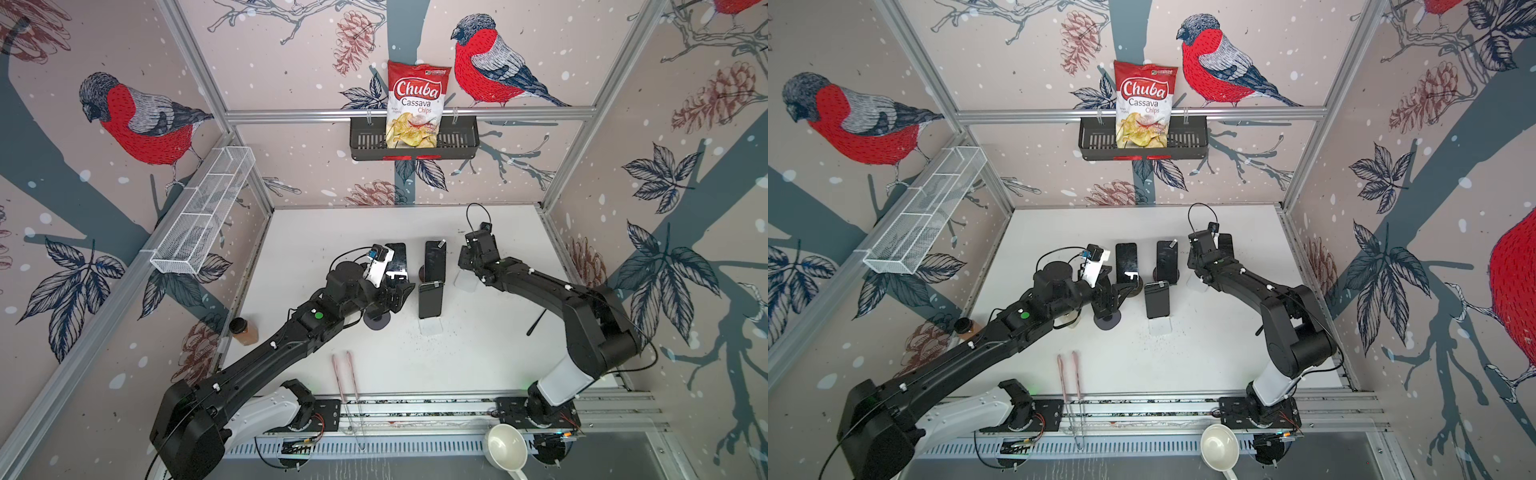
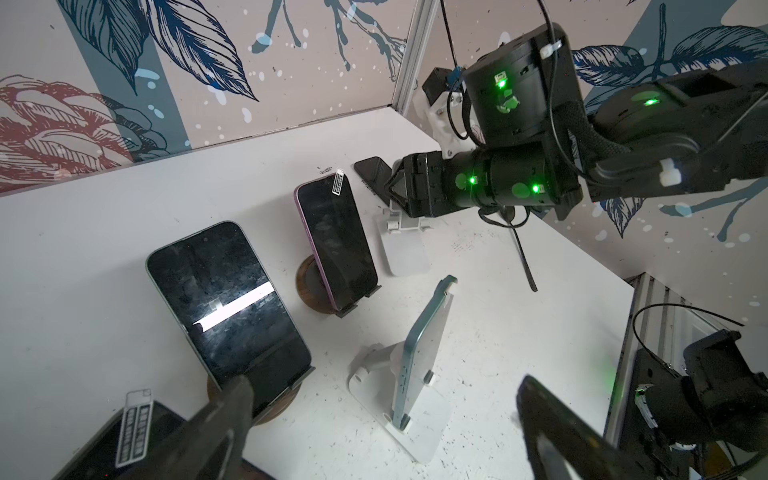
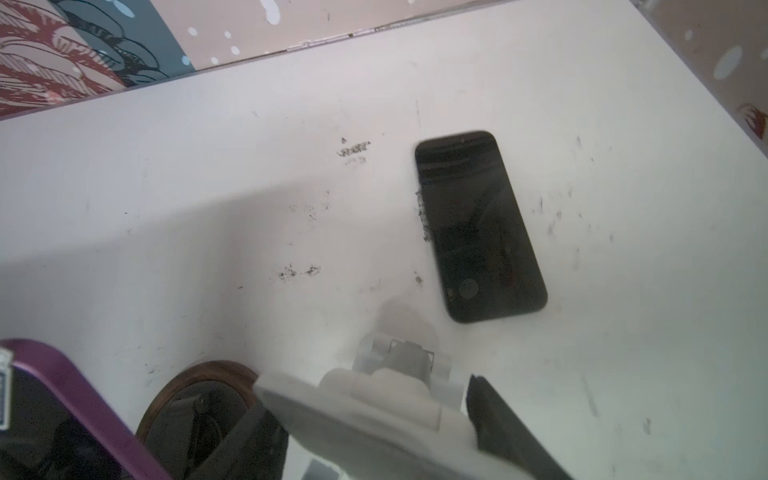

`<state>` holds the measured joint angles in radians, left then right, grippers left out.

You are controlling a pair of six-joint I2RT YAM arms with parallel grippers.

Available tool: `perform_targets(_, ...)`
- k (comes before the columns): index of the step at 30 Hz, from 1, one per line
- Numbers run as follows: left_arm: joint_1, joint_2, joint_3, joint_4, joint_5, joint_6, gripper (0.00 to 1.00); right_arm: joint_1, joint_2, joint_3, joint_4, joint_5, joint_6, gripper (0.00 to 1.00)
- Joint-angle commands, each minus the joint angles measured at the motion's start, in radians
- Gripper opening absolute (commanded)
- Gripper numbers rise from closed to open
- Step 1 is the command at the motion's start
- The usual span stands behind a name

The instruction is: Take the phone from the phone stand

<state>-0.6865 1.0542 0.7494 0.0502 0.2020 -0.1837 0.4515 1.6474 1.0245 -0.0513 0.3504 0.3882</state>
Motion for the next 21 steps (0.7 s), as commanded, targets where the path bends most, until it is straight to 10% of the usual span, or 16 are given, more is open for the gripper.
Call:
perform_targets(1, -0.002, 0.001, 0.005, 0.035, -0.011, 0.014, 0.98, -0.022, 0.022, 0.042, 0.118, -0.173, -0.184, 0.61)
perform_targets(13, -0.001, 0.013, 0.011, 0.027, -0.060, 0.004, 0.98, -0.158, 0.244, 0.315, 0.032, -0.483, -0.445, 0.62)
perform_targets(21, -0.001, 0.051, 0.033, 0.028, -0.087, -0.016, 0.98, -0.165, 0.390, 0.460, -0.022, -0.457, -0.530, 0.62)
